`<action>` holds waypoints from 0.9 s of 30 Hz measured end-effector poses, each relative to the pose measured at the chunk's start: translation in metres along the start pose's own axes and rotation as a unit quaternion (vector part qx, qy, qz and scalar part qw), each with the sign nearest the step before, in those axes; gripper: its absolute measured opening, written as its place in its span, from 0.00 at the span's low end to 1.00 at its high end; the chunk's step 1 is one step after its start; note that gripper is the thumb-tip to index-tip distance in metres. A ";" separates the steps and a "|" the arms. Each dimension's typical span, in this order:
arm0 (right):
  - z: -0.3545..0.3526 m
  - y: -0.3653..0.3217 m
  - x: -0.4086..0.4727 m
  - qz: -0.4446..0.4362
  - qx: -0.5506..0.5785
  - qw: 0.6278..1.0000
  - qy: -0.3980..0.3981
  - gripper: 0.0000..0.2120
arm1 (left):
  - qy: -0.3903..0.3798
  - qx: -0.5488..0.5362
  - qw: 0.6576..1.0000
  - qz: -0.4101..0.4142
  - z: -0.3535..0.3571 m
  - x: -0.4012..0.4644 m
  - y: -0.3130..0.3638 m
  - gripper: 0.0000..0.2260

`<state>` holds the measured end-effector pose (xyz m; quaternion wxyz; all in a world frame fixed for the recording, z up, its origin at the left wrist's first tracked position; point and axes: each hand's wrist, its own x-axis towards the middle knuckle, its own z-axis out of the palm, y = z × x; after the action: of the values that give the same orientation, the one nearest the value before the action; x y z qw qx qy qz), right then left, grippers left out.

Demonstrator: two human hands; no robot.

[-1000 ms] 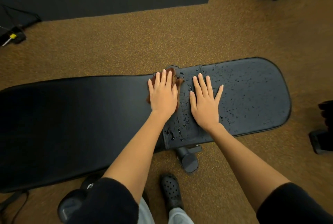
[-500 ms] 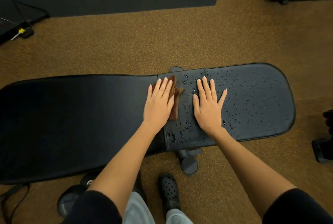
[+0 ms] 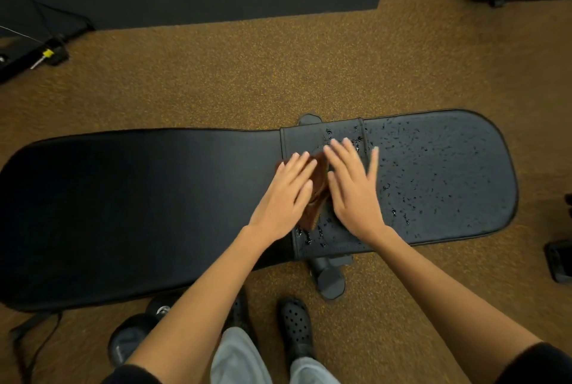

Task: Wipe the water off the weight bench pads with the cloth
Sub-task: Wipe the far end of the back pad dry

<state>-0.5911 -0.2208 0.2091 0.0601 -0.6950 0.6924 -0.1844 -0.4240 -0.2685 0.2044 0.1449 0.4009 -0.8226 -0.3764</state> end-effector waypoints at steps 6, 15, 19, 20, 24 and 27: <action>0.020 -0.051 -0.007 -0.118 0.024 0.988 -0.100 0.24 | 0.042 0.088 0.995 -0.034 -0.018 -0.013 -0.029 0.22; 0.030 -0.052 -0.004 -0.017 -0.066 0.991 -0.116 0.27 | 0.050 0.247 0.958 -0.135 -0.022 -0.033 -0.039 0.24; 0.031 -0.049 0.009 -0.002 0.047 0.994 -0.095 0.22 | 0.045 0.243 0.951 -0.183 -0.025 -0.043 -0.042 0.25; 0.030 -0.049 0.007 -0.015 0.068 0.993 -0.096 0.21 | 0.039 0.249 0.951 -0.182 -0.025 -0.045 -0.043 0.25; 0.022 -0.052 -0.013 -0.104 0.098 0.977 -0.159 0.21 | 0.019 0.274 0.943 -0.188 -0.026 -0.048 -0.040 0.24; 0.017 -0.054 -0.035 -0.140 0.117 0.961 -0.209 0.21 | -0.003 0.295 0.934 -0.200 -0.027 -0.050 -0.036 0.29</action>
<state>-0.5338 -0.1871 0.2050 0.2578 -0.7962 0.5337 -0.1213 -0.3576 -0.2585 0.1991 -0.0610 0.5811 -0.7996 -0.1389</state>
